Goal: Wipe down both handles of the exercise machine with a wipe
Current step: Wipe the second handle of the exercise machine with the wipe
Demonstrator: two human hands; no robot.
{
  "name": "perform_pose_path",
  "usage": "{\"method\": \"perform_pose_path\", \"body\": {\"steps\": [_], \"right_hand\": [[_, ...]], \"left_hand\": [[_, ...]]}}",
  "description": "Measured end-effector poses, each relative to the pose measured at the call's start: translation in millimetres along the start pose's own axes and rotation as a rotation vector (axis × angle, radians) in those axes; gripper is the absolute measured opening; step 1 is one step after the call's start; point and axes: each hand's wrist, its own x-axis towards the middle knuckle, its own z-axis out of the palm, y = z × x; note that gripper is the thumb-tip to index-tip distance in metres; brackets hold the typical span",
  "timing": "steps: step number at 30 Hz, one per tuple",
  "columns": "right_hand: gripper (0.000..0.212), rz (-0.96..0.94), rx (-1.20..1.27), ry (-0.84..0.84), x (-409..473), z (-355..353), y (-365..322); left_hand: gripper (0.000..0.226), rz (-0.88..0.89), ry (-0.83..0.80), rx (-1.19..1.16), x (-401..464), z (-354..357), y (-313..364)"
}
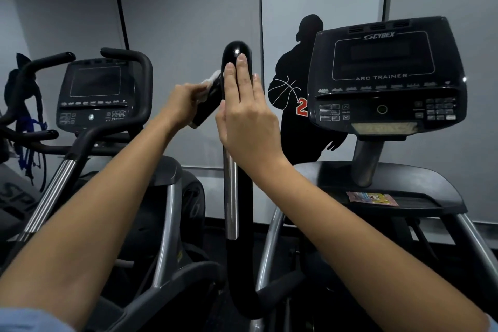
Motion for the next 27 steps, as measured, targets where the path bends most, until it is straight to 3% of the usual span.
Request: {"method": "perform_pose_path", "body": {"steps": [7, 10, 13, 16, 19, 21, 24, 27], "right_hand": [[0.054, 0.010, 0.008, 0.004, -0.8, 0.5, -1.3], [0.054, 0.012, 0.010, -0.012, -0.9, -0.8, -0.1], [0.052, 0.017, -0.015, -0.036, -0.6, -6.4, -0.6], [0.044, 0.002, -0.006, -0.039, 6.9, -21.4, -2.0], [0.034, -0.047, 0.135, -0.019, 27.6, -40.7, -5.9], [0.047, -0.079, 0.235, -0.111, 41.7, -50.0, -12.3], [0.061, 0.029, 0.457, -0.309, 63.8, -42.9, -18.5], [0.026, 0.130, 0.698, -0.180, 76.4, -37.2, -17.8]], "left_hand": [[0.047, -0.084, -0.044, 0.094, -30.2, -13.7, -39.2], [0.049, -0.106, -0.095, 0.237, -30.8, -17.0, -42.1], [0.038, -0.106, 0.026, 0.294, -40.9, -22.2, -34.5], [0.029, 0.045, 0.294, 0.176, -56.0, -30.9, -20.2], [0.018, 0.135, 0.460, -0.173, -65.2, -42.2, 4.3], [0.012, 0.204, 0.547, -0.352, -64.0, -47.7, 24.7], [0.011, 0.232, 0.631, -0.506, -54.2, -53.9, 52.0], [0.011, 0.260, 0.626, -0.544, -44.8, -53.3, 64.5]]}}
